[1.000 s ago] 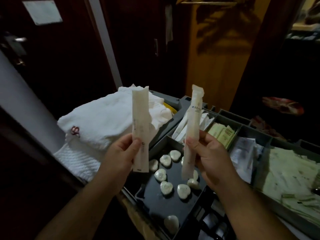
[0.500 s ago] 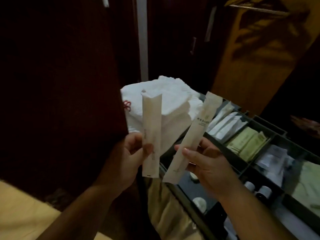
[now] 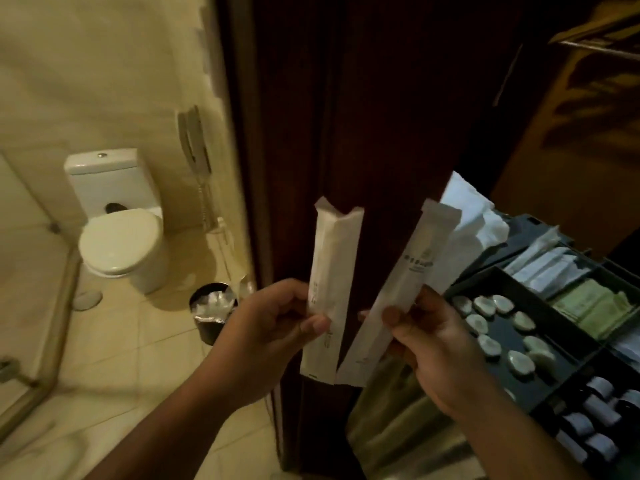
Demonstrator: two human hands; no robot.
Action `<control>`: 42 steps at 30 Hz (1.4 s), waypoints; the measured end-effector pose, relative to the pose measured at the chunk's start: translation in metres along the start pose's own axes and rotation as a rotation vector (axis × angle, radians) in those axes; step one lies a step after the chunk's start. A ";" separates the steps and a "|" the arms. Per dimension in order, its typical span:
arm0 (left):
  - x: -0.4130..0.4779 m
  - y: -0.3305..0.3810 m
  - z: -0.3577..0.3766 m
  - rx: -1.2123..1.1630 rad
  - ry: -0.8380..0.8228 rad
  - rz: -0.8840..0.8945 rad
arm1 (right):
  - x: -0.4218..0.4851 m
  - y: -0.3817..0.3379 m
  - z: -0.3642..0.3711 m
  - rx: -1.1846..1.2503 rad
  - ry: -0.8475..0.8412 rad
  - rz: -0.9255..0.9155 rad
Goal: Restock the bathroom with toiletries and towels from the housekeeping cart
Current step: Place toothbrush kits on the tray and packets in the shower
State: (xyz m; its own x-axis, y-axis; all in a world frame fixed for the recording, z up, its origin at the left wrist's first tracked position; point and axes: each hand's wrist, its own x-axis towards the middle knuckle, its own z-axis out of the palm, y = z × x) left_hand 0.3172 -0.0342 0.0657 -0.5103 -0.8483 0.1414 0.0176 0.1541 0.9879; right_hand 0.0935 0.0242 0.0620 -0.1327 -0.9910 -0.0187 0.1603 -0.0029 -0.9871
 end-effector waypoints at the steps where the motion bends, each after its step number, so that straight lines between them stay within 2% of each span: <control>1: -0.008 0.000 -0.013 -0.035 0.009 0.014 | -0.001 0.001 0.015 -0.022 -0.016 0.008; 3: -0.025 0.002 -0.038 -0.094 0.036 0.030 | -0.004 0.004 0.045 -0.073 -0.053 0.016; 8: -0.075 0.002 -0.109 -0.068 0.204 0.038 | -0.005 0.013 0.128 -0.071 -0.140 -0.017; 12: -0.129 0.005 -0.166 -0.079 0.429 0.002 | -0.001 0.029 0.206 -0.023 -0.205 0.019; 20: -0.263 -0.002 -0.272 -0.130 0.912 -0.095 | -0.010 0.076 0.388 -0.027 -0.495 0.158; 28: -0.392 0.001 -0.343 -0.127 1.355 -0.107 | -0.031 0.105 0.551 -0.071 -0.827 0.191; 34: -0.481 0.010 -0.391 -0.056 1.751 -0.096 | -0.059 0.128 0.679 -0.046 -1.121 0.231; 42: -0.558 0.040 -0.446 0.029 2.116 -0.099 | -0.100 0.147 0.840 -0.069 -1.551 0.238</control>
State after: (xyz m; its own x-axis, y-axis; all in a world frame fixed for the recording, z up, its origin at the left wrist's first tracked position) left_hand 0.9859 0.2191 0.0549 0.9993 0.0056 -0.0381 0.0376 0.0720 0.9967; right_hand 0.9519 0.0102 0.0522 0.9904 -0.1336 -0.0364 -0.0188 0.1307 -0.9912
